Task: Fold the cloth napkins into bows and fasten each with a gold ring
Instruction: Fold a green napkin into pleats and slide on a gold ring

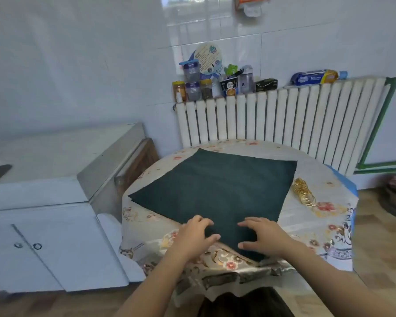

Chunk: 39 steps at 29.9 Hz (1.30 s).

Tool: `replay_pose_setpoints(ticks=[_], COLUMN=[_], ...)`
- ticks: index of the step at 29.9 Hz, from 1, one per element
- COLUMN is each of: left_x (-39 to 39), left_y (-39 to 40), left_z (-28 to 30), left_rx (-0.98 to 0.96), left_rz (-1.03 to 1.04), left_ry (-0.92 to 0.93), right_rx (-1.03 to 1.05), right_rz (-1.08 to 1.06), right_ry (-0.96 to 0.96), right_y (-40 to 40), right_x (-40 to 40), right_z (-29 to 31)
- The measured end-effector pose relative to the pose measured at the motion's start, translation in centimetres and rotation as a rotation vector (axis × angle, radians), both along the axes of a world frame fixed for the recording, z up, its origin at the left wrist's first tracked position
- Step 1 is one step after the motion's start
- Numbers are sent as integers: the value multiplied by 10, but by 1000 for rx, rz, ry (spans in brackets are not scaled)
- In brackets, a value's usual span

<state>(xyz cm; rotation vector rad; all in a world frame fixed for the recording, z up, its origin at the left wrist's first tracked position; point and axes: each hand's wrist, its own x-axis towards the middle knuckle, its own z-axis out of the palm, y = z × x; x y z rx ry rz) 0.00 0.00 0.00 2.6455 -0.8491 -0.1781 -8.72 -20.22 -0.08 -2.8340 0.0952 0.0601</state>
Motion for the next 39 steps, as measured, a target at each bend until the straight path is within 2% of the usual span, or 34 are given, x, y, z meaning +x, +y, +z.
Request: replay_pose_setpoints(ticks=[3,8,13,22,26,32,36,39], left_x=[10,24,32,37,40,41,42,45], left_y=[-2,-10,-17,-22,-21,-22,-21,-18], left_z=[-4,-4,4,12,18,21,17,15], left_rx=[12,-72,-52,-63,33,131,113,89], left_rz=[-4,-108,-222,-327,-368,-433,-465,-458], left_ry=[25,142,241,223,227,159,97,125], right_rx=[81,178,172,237,268,267,239,220], right_rz=[-17,-117,-146,-124,-107,5,55,56], right_ry=[63,-104,-107,5,62,50,46,35], right_y=[-7,-5,-6,-15,-19,-14,-6,0], right_x=[1,13,23,36,41,30,12,5], right_z=[-4,-10,-10,-3,-1,3,-1,-3])
